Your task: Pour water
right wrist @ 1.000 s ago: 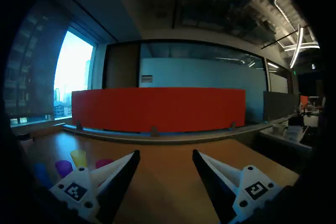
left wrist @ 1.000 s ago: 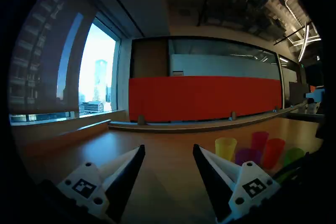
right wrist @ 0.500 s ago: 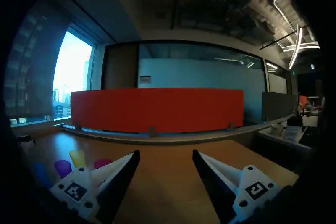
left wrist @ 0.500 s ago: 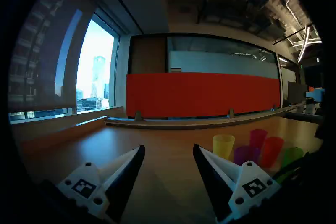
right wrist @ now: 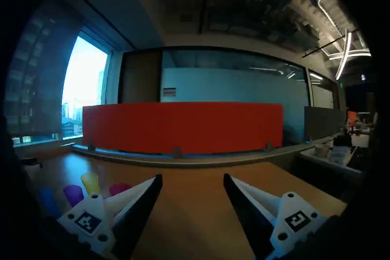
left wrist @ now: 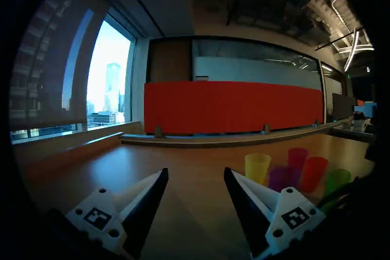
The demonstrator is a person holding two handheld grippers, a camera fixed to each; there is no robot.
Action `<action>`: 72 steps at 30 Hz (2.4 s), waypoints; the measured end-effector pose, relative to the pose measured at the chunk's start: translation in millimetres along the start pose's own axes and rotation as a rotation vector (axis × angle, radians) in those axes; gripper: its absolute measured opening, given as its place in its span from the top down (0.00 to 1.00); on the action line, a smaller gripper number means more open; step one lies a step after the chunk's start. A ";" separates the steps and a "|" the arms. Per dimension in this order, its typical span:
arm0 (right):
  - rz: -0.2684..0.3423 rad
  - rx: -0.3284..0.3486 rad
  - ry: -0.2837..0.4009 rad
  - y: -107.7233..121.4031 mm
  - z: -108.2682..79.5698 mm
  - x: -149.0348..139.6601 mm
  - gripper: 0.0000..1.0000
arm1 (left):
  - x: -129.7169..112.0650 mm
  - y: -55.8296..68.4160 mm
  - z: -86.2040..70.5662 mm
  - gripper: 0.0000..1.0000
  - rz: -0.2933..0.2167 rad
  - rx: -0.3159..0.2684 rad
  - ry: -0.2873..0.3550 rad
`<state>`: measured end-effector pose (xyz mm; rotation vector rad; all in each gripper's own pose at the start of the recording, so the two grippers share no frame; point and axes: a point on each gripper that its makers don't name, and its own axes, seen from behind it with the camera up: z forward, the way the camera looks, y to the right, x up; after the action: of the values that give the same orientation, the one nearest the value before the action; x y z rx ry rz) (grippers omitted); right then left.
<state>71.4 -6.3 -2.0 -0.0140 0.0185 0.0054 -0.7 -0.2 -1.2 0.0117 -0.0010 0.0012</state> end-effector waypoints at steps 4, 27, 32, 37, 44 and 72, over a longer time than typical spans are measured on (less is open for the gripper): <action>-0.001 0.006 0.007 -0.3 -1.4 2.3 0.03 | -0.9 0.4 0.3 0.16 0.000 -0.003 0.000; -0.033 0.012 0.074 8.5 -18.6 0.2 0.03 | -1.5 0.6 0.7 0.16 0.000 -0.002 -0.001; -0.020 0.029 0.083 7.2 -18.8 -1.3 0.03 | -1.4 0.3 1.0 0.16 0.000 -0.003 0.000; 0.005 0.028 0.090 11.1 -16.7 -4.0 0.03 | -1.5 0.0 1.0 0.16 0.000 -0.003 -0.001; 0.050 0.033 0.093 11.7 -15.3 -13.2 0.03 | -1.6 0.2 0.9 0.16 0.000 -0.003 0.000; 0.034 0.014 0.014 11.3 -0.2 -68.0 0.02 | -1.4 0.8 1.0 0.16 0.000 -0.002 0.000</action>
<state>3.4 4.6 -1.0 -0.0002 0.0329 0.0396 -2.2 0.5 -0.2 0.0093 -0.0014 0.0011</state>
